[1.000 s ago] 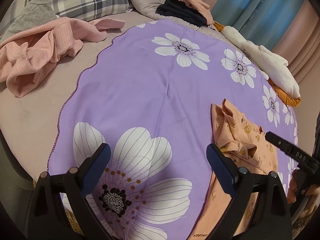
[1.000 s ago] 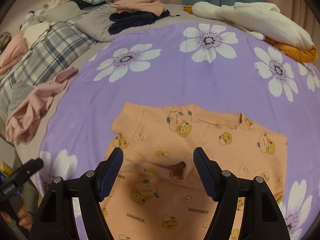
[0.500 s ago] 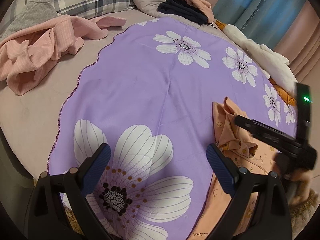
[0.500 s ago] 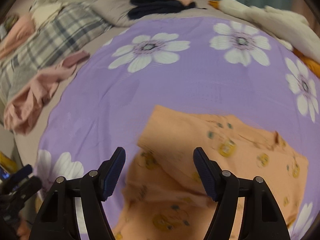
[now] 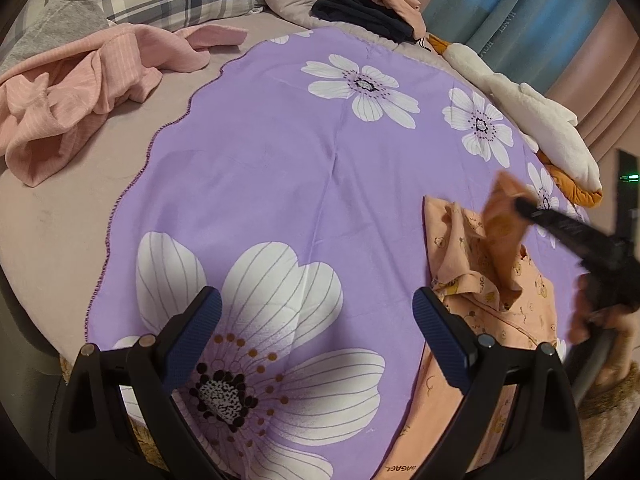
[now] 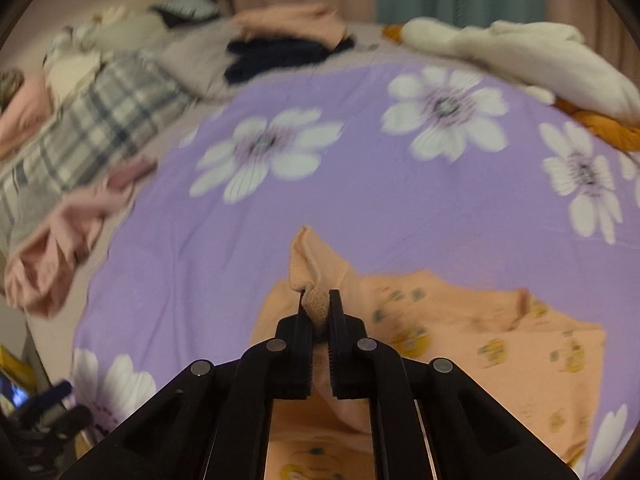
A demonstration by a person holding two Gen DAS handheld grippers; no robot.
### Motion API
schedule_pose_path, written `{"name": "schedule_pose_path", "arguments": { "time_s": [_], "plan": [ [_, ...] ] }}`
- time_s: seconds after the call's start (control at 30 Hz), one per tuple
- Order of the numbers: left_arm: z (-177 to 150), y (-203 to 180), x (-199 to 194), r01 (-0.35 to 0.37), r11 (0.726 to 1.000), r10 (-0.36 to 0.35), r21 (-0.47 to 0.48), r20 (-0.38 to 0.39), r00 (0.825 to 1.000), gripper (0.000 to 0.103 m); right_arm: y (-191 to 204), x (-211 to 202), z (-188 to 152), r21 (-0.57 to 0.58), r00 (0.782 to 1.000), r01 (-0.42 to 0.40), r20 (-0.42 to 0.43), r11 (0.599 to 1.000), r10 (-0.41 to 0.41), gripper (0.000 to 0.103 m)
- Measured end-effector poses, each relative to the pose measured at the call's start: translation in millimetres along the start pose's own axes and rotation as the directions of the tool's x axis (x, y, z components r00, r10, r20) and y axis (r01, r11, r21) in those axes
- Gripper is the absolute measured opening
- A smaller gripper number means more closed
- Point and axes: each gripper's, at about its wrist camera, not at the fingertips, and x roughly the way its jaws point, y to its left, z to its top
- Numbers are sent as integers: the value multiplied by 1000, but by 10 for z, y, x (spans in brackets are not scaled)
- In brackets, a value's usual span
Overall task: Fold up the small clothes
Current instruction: 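Grasp the onesie edge with the right gripper and lift it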
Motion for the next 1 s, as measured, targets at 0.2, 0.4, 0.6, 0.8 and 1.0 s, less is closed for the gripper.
{"name": "schedule_pose_path", "arguments": {
  "time_s": [0.2,0.4,0.6,0.8,1.0],
  "plan": [
    [-12,-38,44,19,1000,-19,2,-14,1000,96,-530,-473,209,102,990,57,126,993,-70,7],
    [-20,-54,30,21,1000,-21,-3,-11,1000,96,-1092,-763,242,243,970,115,184,963,-162,7],
    [-21,-123,82,17,1000,-17,3,-28,999,96,-1529,-860,85,335,955,179,168,925,-246,7],
    [-33,-270,141,27,999,-26,33,-43,999,96,-1866,-660,-186,376,959,224,80,899,-272,7],
    [-58,-394,231,24,998,-20,60,-68,997,96,-2111,-381,-548,407,950,299,-39,863,-310,7]
  ]
}}
